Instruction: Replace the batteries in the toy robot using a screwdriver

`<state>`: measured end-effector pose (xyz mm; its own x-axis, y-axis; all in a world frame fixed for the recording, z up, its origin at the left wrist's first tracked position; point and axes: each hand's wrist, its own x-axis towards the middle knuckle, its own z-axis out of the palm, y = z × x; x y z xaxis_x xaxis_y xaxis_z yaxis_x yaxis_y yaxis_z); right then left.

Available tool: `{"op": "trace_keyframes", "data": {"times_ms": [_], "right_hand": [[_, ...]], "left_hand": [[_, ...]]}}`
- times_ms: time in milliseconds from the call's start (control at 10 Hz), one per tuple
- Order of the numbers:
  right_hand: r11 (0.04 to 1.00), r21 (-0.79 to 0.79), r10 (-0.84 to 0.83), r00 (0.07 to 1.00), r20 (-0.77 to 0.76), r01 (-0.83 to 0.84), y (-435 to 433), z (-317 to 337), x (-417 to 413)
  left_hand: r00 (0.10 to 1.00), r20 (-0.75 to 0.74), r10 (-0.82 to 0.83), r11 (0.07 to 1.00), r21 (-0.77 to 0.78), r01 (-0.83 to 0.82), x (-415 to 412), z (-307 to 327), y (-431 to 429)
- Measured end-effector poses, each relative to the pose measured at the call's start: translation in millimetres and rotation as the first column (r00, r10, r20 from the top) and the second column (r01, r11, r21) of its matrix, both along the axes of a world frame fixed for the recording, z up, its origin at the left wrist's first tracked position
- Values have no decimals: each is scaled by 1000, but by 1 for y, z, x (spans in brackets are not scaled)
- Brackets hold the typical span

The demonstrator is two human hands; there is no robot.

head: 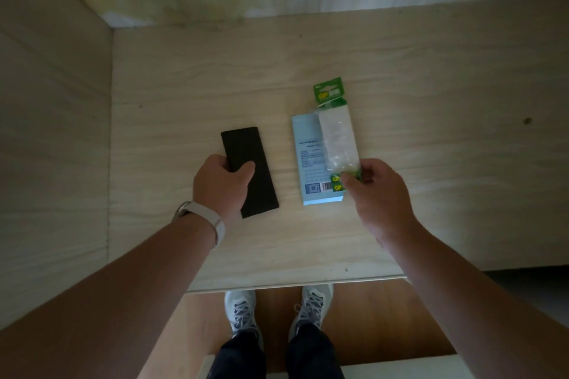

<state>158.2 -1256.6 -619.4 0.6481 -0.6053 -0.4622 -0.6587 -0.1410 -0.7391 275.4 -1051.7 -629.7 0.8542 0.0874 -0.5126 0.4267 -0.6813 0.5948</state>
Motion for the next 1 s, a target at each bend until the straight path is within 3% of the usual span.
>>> {"op": "trace_keyframes", "data": {"times_ms": [300, 600, 800, 1000], "right_hand": [[995, -20, -94, 995, -43, 93, -31, -8, -28], [950, -312, -30, 992, -119, -9, -33, -21, -27], [954, -295, 7, 983, -181, -61, -35, -22, -24], [956, -277, 56, 989, -139, -93, -33, 4, -26]], "left_hand": [[997, 68, -39, 996, 82, 33, 1, -3, -1], [990, 116, -84, 987, 144, 67, 6, -9, 1], [983, 151, -103, 986, 147, 80, 7, 2, 4], [926, 285, -249, 966, 138, 217, 0, 33, 9]]}}
